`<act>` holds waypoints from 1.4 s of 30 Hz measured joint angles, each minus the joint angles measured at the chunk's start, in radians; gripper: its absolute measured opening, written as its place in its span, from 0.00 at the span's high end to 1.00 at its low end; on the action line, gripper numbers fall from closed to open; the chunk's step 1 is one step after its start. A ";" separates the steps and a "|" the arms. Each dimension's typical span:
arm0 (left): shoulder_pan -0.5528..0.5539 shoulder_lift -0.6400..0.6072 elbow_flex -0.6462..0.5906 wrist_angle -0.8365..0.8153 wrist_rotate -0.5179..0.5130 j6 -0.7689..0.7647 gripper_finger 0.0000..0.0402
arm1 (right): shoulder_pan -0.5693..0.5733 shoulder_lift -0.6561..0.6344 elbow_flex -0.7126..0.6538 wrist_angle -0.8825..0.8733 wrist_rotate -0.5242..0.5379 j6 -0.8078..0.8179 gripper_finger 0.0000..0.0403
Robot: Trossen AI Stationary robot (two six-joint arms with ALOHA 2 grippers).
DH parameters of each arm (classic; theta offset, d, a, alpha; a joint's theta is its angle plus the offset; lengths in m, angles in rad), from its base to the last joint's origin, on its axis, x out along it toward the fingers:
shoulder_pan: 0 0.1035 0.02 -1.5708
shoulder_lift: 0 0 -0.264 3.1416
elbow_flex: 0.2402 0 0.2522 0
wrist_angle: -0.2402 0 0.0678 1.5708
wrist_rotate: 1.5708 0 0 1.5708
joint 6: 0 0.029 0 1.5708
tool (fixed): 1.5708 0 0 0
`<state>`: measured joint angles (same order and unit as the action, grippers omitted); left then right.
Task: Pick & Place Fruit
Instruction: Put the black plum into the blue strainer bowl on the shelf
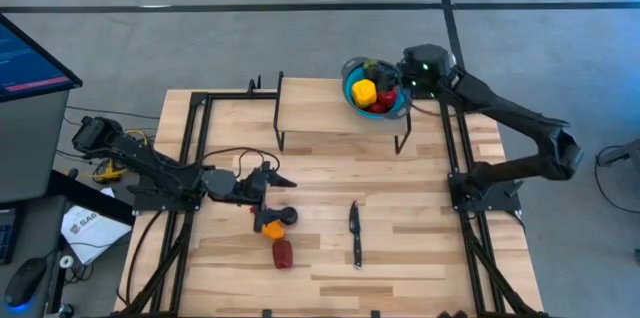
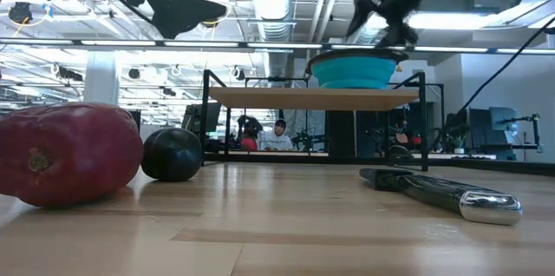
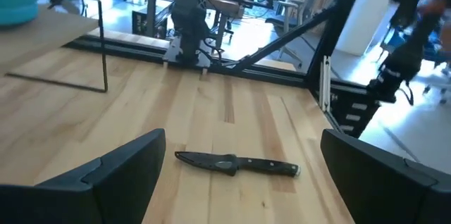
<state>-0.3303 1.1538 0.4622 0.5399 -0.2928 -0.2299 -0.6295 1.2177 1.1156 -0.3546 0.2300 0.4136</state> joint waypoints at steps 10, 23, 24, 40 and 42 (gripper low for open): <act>-0.005 0.015 0.000 -0.018 0.012 0.022 0.07 | 0.609 -0.080 -0.012 0.003 0.363 -0.178 0.11; -0.074 0.143 0.006 -0.197 0.026 0.049 0.11 | 1.118 0.469 -0.055 0.220 0.667 0.145 0.21; -0.074 0.162 0.012 -0.214 0.015 0.016 0.12 | 1.127 0.522 -0.055 0.277 0.669 0.173 0.22; 0.028 0.388 0.077 -0.334 0.045 -0.249 0.17 | 1.140 0.758 -0.054 0.524 0.674 0.324 0.23; 0.034 0.388 0.077 -0.335 0.058 -0.249 0.20 | 1.140 0.758 -0.054 0.523 0.676 0.324 0.23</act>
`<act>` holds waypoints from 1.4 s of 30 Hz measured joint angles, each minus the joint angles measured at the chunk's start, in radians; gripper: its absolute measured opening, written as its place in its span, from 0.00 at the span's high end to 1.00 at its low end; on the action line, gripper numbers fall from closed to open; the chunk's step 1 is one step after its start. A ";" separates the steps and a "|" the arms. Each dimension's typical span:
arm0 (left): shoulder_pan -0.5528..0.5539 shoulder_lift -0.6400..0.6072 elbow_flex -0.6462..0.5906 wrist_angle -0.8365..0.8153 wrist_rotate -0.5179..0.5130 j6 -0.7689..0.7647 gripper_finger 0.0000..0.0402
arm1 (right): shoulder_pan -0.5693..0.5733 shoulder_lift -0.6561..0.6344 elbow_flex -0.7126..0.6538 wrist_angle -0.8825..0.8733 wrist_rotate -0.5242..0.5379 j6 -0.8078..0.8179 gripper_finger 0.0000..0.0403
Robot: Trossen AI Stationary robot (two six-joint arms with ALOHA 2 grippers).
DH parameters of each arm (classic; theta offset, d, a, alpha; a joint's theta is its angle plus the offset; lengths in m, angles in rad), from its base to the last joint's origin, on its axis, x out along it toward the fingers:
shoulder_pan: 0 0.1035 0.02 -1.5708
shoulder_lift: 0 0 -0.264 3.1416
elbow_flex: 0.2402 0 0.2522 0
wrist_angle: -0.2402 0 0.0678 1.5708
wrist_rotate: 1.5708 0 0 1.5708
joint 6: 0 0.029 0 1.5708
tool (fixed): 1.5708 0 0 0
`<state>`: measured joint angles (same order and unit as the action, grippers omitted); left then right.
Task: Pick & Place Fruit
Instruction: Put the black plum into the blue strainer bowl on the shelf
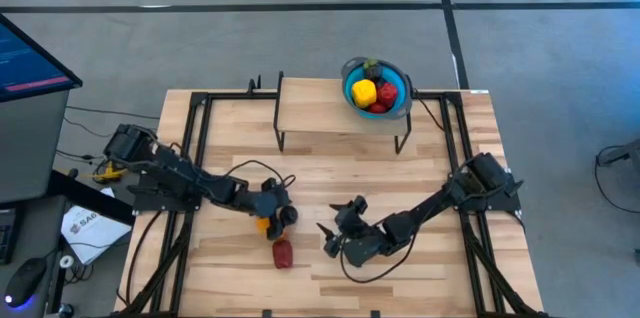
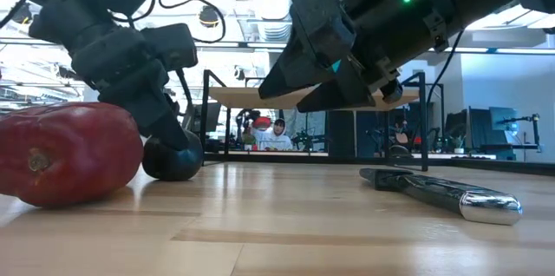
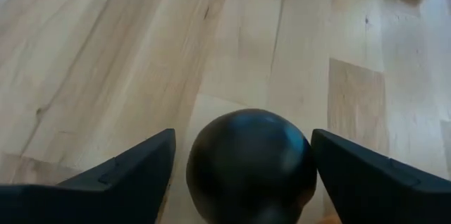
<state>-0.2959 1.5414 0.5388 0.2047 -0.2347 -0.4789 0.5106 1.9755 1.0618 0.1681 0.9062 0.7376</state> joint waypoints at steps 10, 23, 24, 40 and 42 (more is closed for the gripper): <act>0.003 -0.003 0.001 0.004 0.050 -0.002 0.47 | -0.017 0.007 0.000 -0.002 -0.059 0.021 0.23; 0.008 -0.003 0.000 0.287 0.117 -0.234 0.46 | 0.071 -0.122 0.023 -0.085 0.098 -0.240 0.23; 0.012 -0.003 0.000 0.323 0.134 -0.241 0.46 | 0.090 -0.130 0.023 -0.100 0.141 -0.238 0.23; 0.106 -0.003 0.000 0.631 0.222 -0.315 0.44 | 0.166 0.013 0.023 0.078 0.321 -0.222 0.23; 0.104 -0.003 0.000 0.635 0.191 -0.316 0.44 | 0.138 0.028 0.037 0.110 0.320 -0.217 0.23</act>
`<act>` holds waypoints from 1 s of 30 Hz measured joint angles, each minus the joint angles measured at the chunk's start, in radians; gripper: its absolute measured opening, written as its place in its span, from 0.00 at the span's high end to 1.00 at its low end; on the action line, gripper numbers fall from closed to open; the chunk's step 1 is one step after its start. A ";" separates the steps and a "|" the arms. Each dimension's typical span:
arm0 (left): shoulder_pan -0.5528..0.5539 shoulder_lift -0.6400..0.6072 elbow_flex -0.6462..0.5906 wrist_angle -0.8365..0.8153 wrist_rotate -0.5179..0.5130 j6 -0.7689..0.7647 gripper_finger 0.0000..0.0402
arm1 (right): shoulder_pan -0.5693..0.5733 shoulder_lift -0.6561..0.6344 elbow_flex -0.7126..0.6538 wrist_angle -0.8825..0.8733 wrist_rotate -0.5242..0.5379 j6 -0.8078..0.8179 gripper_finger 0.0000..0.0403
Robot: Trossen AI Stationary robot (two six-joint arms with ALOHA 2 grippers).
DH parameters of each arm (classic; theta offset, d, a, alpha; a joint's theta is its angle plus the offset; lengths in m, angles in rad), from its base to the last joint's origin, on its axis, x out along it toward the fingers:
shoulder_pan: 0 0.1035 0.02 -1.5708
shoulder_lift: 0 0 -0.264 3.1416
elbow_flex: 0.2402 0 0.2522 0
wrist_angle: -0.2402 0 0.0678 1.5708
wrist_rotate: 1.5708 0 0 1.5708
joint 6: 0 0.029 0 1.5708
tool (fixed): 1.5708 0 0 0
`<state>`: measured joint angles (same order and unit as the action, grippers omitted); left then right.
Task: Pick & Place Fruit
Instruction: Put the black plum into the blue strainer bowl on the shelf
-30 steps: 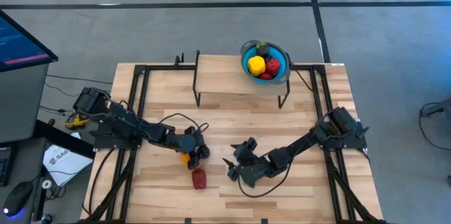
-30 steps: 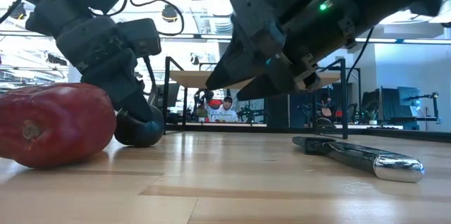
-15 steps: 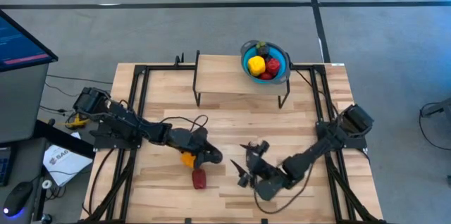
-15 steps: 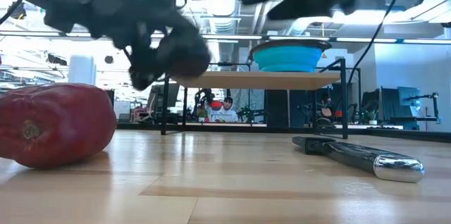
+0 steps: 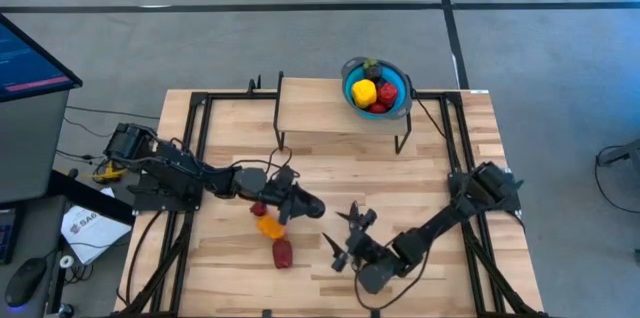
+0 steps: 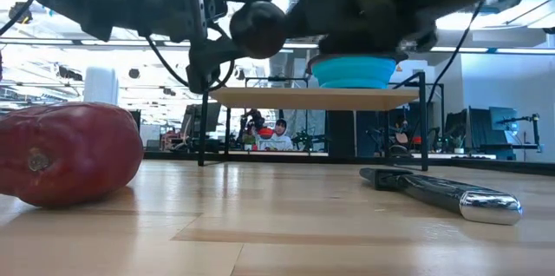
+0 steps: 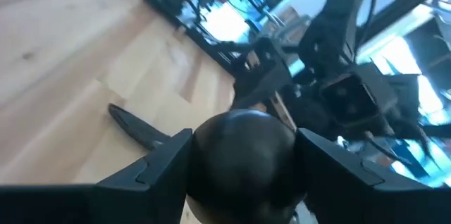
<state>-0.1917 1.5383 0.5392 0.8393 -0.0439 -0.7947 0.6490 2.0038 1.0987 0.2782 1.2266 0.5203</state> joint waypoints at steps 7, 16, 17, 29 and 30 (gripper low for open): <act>-0.004 0.000 0.000 0.027 -0.057 0.002 0.43 | -0.070 0.050 0.034 0.143 0.006 -0.137 0.23; -0.005 0.000 0.000 0.032 -0.063 0.009 0.43 | -0.106 0.064 0.077 0.189 0.031 -0.194 0.23; -0.005 0.000 0.000 0.032 -0.062 0.010 0.43 | -0.109 0.063 0.082 0.197 0.031 -0.204 0.23; -0.006 0.000 -0.002 0.032 -0.052 0.066 0.36 | -0.131 0.063 0.092 0.302 -0.029 -0.345 0.36; -0.007 0.000 -0.001 0.035 -0.048 0.084 0.35 | -0.134 0.063 0.093 0.304 -0.052 -0.347 0.38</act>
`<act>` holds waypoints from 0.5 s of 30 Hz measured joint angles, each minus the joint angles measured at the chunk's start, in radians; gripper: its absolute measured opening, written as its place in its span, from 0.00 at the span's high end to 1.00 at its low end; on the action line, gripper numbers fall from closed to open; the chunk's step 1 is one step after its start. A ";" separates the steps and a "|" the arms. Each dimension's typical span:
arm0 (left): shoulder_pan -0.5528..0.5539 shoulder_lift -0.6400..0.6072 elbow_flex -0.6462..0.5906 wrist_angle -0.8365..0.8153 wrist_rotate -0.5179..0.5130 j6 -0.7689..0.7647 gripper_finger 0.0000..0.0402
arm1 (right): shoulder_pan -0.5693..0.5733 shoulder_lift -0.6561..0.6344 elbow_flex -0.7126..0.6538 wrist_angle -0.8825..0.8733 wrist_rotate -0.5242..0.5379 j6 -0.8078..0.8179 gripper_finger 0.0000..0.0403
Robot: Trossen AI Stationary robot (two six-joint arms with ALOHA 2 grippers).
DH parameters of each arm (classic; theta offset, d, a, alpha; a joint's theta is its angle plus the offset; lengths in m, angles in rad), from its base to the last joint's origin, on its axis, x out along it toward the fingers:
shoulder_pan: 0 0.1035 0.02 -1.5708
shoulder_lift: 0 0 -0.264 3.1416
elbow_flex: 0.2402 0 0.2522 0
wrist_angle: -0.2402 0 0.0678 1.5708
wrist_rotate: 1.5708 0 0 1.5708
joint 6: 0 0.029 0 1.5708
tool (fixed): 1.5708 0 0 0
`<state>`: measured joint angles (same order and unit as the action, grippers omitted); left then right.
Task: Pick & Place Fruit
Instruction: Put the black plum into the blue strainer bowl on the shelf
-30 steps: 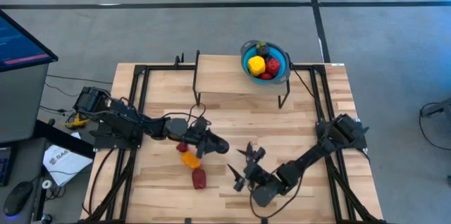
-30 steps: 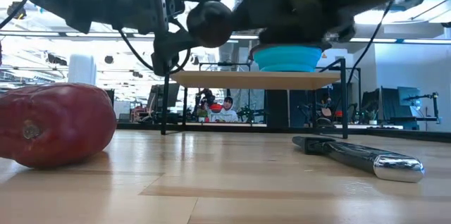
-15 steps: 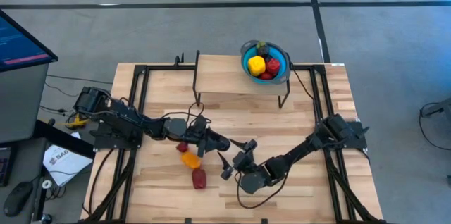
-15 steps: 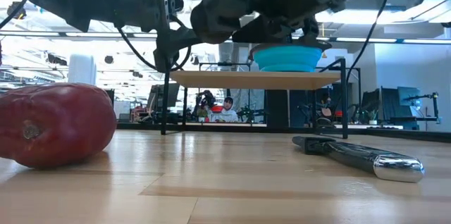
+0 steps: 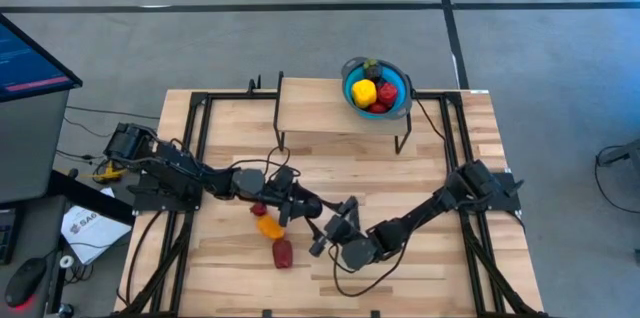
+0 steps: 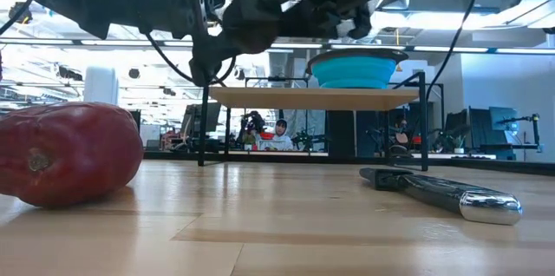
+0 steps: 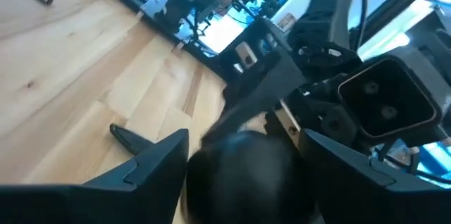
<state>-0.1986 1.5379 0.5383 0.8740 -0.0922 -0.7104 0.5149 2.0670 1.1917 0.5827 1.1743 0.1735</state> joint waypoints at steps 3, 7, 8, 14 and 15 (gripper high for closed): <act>0.005 0.000 0.000 0.001 0.040 0.056 0.30 | -0.003 -0.001 0.000 0.002 -0.034 -0.004 0.43; 0.028 0.000 0.001 0.004 0.112 0.117 0.23 | 0.012 -0.021 0.000 -0.036 -0.071 0.013 0.45; 0.037 0.000 0.001 0.005 0.133 0.133 0.21 | 0.018 -0.033 0.000 -0.071 -0.076 0.031 0.44; 0.104 -0.010 0.001 -0.001 0.203 0.187 0.15 | 0.053 -0.141 0.001 -0.442 -0.150 0.342 0.43; 0.110 -0.011 0.001 -0.003 0.209 0.205 0.15 | 0.057 -0.158 0.001 -0.507 -0.179 0.400 0.43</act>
<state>-0.0883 1.5265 0.5398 0.8705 0.1171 -0.5054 0.5715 1.9095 1.1931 0.0756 0.9950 0.5739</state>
